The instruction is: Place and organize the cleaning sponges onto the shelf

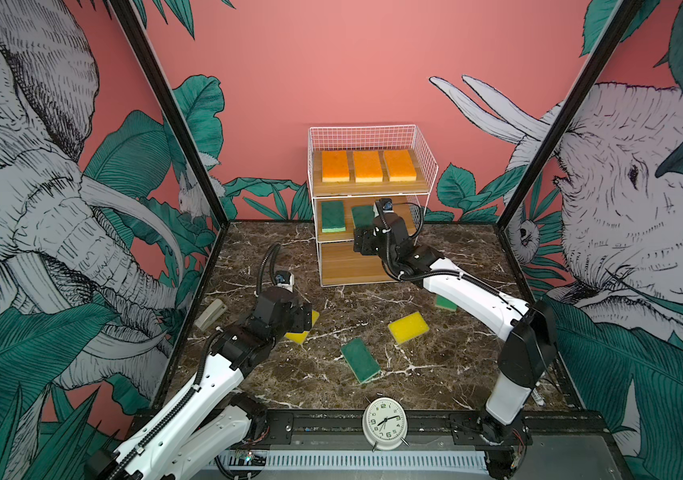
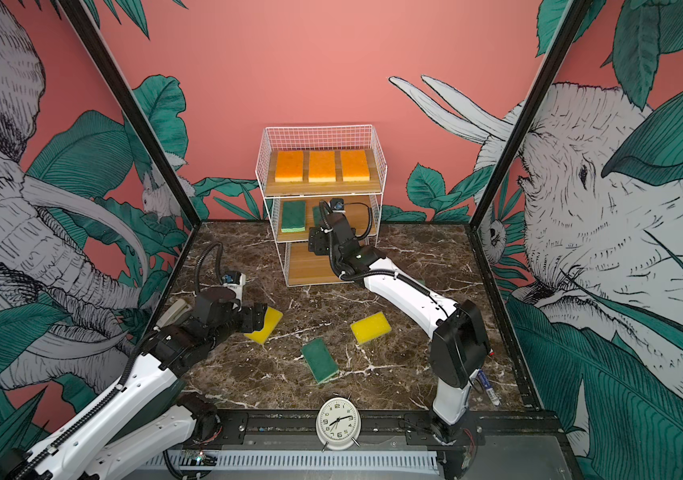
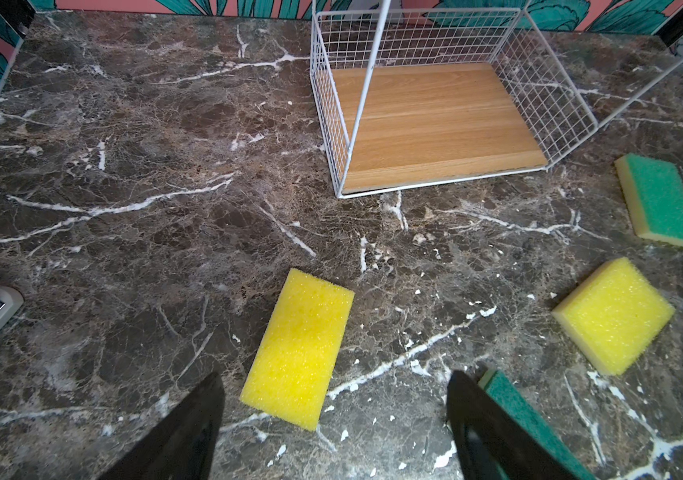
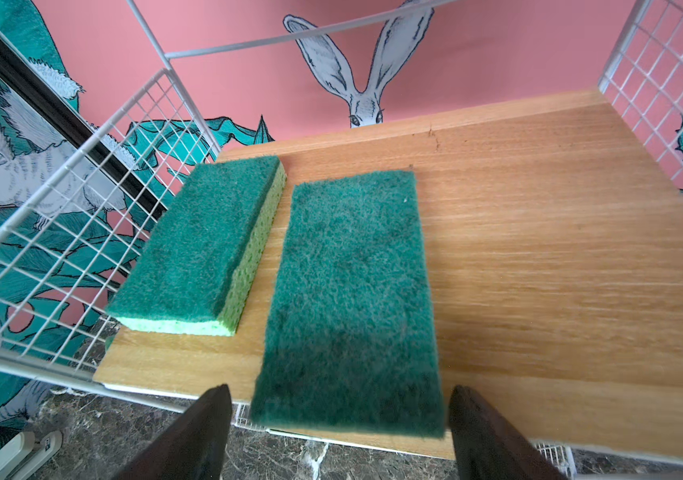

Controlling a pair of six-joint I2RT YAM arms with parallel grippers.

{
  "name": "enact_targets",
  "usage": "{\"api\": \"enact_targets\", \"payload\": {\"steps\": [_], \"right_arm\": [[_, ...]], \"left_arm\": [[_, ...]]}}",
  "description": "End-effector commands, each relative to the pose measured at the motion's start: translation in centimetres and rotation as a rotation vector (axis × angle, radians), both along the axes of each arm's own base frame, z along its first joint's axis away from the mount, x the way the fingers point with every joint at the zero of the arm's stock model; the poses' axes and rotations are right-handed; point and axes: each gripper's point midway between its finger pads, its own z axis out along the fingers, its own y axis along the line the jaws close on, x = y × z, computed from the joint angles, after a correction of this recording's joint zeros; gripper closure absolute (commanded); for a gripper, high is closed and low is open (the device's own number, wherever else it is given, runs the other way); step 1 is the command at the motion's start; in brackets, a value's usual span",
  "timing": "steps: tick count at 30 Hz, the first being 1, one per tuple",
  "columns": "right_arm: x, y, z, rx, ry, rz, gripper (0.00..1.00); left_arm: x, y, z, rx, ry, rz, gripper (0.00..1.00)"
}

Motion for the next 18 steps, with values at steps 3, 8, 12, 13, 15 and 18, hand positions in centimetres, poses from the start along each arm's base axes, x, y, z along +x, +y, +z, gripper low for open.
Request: {"api": "enact_targets", "payload": {"steps": [3,8,12,13,15,18], "right_arm": [[-1.9,-0.3,2.8,0.044,-0.048,0.052,0.14],[-3.8,-1.4,4.2,0.063,-0.072,0.056,0.17],[-4.9,-2.7,4.1,0.043,-0.075,0.047,0.39],[-4.9,-2.9,3.9,0.034,-0.072,0.043,0.45],[-5.0,-3.1,3.8,0.018,-0.076,0.045,0.51],[-4.8,-2.5,3.7,0.015,-0.075,0.063,0.57]], "left_arm": [[-1.1,0.6,-0.2,-0.001,0.014,0.004,0.16],[-1.7,1.2,-0.1,-0.006,0.016,0.024,0.17],[-2.0,1.6,0.0,-0.016,0.011,0.038,0.18],[-2.0,1.6,0.1,-0.017,0.009,0.038,0.18],[-2.0,1.5,0.2,-0.020,0.005,0.036,0.19],[-1.8,1.4,0.4,-0.024,-0.006,0.034,0.19]]}}
